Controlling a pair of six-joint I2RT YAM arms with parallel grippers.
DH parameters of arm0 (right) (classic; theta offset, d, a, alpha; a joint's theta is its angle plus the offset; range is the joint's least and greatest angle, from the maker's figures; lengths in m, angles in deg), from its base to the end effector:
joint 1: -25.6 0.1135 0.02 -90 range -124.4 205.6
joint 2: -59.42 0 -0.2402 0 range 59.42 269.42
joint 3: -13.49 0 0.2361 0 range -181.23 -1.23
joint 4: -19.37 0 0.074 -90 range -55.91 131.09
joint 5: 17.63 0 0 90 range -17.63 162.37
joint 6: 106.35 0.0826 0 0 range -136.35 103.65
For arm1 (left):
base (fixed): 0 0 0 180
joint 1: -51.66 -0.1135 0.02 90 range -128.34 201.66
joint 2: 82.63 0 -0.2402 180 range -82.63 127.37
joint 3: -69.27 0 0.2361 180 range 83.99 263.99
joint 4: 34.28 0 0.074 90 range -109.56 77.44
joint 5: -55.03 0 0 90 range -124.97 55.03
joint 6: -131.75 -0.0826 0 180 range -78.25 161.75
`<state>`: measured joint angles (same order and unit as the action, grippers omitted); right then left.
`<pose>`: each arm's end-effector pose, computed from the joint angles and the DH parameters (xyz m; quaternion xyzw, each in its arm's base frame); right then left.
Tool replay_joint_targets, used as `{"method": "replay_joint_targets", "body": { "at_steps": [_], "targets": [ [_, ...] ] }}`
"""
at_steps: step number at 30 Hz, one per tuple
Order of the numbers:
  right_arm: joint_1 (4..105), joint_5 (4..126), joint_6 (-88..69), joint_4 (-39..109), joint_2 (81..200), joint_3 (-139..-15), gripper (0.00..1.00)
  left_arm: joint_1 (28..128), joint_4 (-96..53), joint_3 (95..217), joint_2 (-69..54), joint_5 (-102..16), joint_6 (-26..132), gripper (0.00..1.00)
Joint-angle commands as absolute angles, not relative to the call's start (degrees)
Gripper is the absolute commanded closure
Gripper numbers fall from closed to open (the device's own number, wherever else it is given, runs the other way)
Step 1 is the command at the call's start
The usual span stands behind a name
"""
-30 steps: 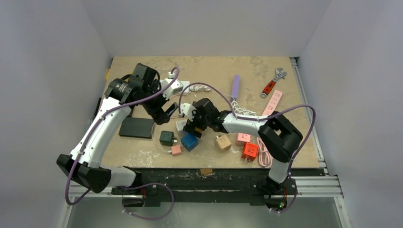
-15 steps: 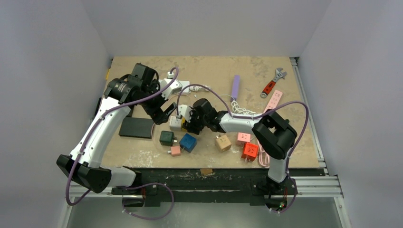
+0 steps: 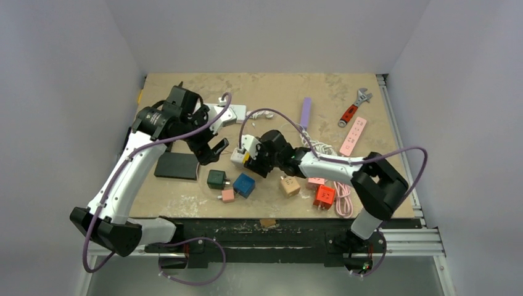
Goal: Pull the plug off the socket
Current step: Pick up the socket from the center of the board, then remove the plug from the socket.
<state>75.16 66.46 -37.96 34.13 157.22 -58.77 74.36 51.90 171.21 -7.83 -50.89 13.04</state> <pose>0.2431 0.2983 0.1487 -0.5449 0.7244 0.1467 0.3960 0.2183 -0.1159 0.3214 0.4473 0.8440 -0.1194 0.2710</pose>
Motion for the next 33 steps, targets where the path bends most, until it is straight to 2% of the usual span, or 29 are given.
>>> {"method": "replay_joint_targets", "body": {
  "at_steps": [1,9,15,22,33],
  "targets": [
    [75.3,71.4,-34.7,29.0,146.8,-57.1,1.0,74.0,48.3,167.0,-15.5,-61.8,4.4,0.0],
    [75.3,69.3,-30.7,31.2,133.6,-55.5,1.0,74.0,46.0,163.3,-20.7,-68.1,-14.1,0.0],
    [75.3,62.9,-22.7,32.0,129.6,-55.9,1.0,77.6,26.6,151.1,-28.0,-64.6,-15.7,0.0],
    [75.0,54.3,-12.6,26.5,126.4,-54.7,1.0,84.1,3.7,131.6,-40.4,-60.4,-29.1,0.0],
    [69.0,45.0,0.2,17.9,125.7,-52.6,1.0,85.5,2.7,129.4,-41.7,-60.5,-28.6,0.0]
  ]
}}
